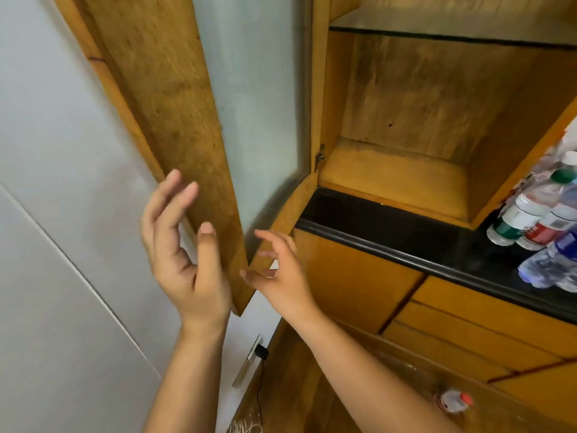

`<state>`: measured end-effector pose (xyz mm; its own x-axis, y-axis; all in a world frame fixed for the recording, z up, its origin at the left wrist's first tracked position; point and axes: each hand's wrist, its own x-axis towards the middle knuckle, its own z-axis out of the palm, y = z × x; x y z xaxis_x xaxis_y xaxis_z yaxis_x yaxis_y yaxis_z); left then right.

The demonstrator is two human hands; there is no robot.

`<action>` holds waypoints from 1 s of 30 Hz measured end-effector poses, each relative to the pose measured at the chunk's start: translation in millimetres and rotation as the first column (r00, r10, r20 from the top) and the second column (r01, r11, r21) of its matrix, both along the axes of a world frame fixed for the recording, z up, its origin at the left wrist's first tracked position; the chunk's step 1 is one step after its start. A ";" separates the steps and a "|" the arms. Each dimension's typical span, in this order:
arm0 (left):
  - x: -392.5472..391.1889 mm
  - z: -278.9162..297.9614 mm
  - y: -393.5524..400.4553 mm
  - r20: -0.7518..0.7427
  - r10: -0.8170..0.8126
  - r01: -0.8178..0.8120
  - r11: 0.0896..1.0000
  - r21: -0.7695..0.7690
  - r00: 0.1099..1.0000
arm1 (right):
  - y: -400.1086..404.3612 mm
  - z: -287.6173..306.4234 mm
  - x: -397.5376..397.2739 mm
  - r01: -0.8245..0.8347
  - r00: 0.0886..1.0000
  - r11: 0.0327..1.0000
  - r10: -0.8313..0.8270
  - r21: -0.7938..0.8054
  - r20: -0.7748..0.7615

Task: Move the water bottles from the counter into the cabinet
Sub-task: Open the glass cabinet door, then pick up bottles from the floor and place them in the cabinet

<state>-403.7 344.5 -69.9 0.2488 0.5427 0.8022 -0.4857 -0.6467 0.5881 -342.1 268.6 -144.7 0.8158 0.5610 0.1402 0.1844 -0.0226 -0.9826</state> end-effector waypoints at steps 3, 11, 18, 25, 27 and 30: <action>1.4 -14.5 -31.6 -0.071 -0.210 0.203 0.975 -0.087 0.975 | -36.7 -3.4 1.0 0.083 0.996 0.996 -0.083 -0.020 -0.015; 26.8 -68.1 -152.6 -0.380 -0.595 0.508 0.804 -0.309 0.709 | -196.4 -31.8 -13.9 0.303 0.946 0.952 -0.305 -0.033 -0.107; 33.9 -133.0 -296.4 -0.526 -0.744 0.507 0.667 -0.546 0.412 | -369.1 -94.6 -39.7 0.563 0.795 0.820 -0.572 -0.106 -0.200; 34.9 -216.4 -402.2 -0.641 -0.752 0.372 0.645 -0.667 0.154 | -498.9 -173.7 -63.1 0.675 0.625 0.699 -0.712 -0.238 -0.320; 37.0 -249.2 -416.7 -0.671 -0.738 0.329 0.654 -0.682 0.076 | -520.6 -202.9 -66.9 0.690 0.574 0.670 -0.737 -0.275 -0.356; 40.6 -312.6 -433.8 -0.710 -0.699 0.254 0.674 -0.693 -0.082 | -545.8 -259.3 -71.6 0.690 0.496 0.635 -0.764 -0.347 -0.412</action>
